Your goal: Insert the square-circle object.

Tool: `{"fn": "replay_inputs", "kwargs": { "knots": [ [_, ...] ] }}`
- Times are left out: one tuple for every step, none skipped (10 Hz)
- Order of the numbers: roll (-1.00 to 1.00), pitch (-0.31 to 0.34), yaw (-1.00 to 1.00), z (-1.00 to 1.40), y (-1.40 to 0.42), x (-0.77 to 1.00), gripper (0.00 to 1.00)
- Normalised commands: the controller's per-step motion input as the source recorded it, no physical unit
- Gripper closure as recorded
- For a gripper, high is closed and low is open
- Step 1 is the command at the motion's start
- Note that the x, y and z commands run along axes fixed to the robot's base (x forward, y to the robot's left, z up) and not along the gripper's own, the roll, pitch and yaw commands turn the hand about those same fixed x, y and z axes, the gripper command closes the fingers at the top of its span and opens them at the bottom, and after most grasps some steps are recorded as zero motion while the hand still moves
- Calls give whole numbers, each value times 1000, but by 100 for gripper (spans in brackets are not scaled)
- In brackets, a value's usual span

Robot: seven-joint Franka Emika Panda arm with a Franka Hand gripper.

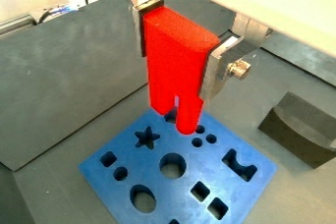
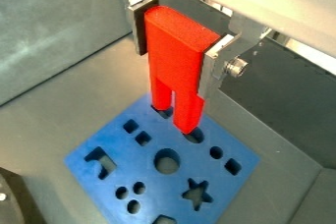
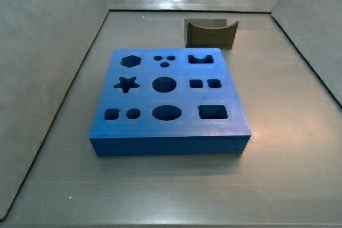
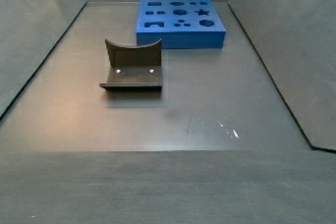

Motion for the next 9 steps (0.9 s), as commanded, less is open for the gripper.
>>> {"fn": "replay_inputs", "kwargs": {
  "knots": [
    [120,-107,177,-851,-800,-460,100],
    [123,-154,157,-886,-780,-517,100],
    [139,-194,134,-826,-757,-474,100],
    [87,-227,0,-797,-449,-334,100],
    [40,-301,0,-700,-277,-263,100],
    [130,-280,-237,-651,-166,-140,100],
    [321,-3,-226,-726,0,31,100],
    [299,31,-197,-703,0,91,100],
    [174,-10,0,-971,0,0,100]
  ]
}}
